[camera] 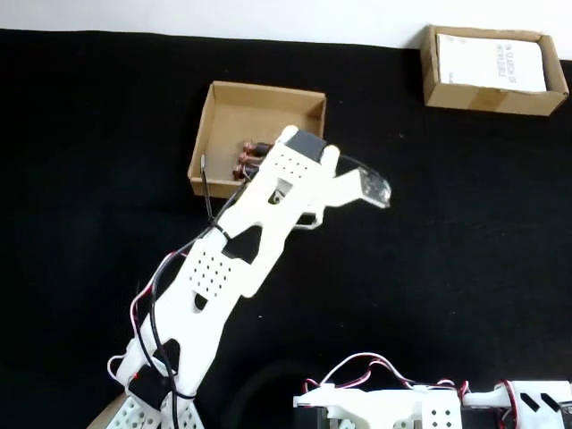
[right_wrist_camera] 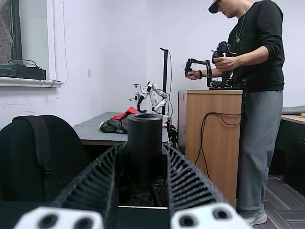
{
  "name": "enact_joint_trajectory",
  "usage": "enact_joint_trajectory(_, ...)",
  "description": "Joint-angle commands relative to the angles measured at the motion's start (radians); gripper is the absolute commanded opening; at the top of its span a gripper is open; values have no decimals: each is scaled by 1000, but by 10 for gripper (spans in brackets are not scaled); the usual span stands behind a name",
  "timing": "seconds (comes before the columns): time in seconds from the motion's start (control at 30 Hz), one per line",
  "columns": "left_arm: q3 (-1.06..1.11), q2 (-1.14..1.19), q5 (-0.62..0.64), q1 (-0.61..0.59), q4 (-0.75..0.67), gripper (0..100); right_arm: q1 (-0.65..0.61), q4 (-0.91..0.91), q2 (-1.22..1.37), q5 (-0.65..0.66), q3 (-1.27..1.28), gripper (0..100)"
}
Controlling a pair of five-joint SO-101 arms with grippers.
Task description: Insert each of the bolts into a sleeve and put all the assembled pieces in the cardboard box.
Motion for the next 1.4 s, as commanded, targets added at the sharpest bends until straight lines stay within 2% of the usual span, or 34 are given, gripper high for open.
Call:
enact_joint_trajectory(0.0,-7,-188,92,35,0,8,-8,-21,-7,5,39,8)
enact_joint_trajectory(0.1,-4,-285,169,61,-2,8,-16,-21,-7,2,39,8)
enact_joint_trajectory(0.23,5,-297,238,71,-3,8,-31,-18,-7,8,42,8)
enact_joint_trajectory(0.33,70,-239,236,71,-3,36,-31,-18,-7,8,41,8)
enact_joint_trajectory(0.53,145,-101,236,64,-3,194,-27,-18,-7,8,41,8)
enact_joint_trajectory(0.77,54,-48,242,51,0,203,-30,-16,-7,9,42,8)
enact_joint_trajectory(0.93,79,-160,256,-18,3,203,-54,-15,-7,9,44,8)
enact_joint_trajectory(1.0,130,-239,353,-51,3,203,-67,-16,-7,9,59,8)
enact_joint_trajectory(1.1,268,-357,600,-85,3,187,-99,-19,-7,9,68,8)
enact_joint_trajectory(1.2,515,-433,829,-73,3,82,-127,-19,-7,6,68,8)
enact_joint_trajectory(1.27,671,-455,879,-15,0,5,-147,-19,-7,6,68,8)
enact_joint_trajectory(1.37,835,-476,885,77,3,8,-174,-19,-7,6,68,8)
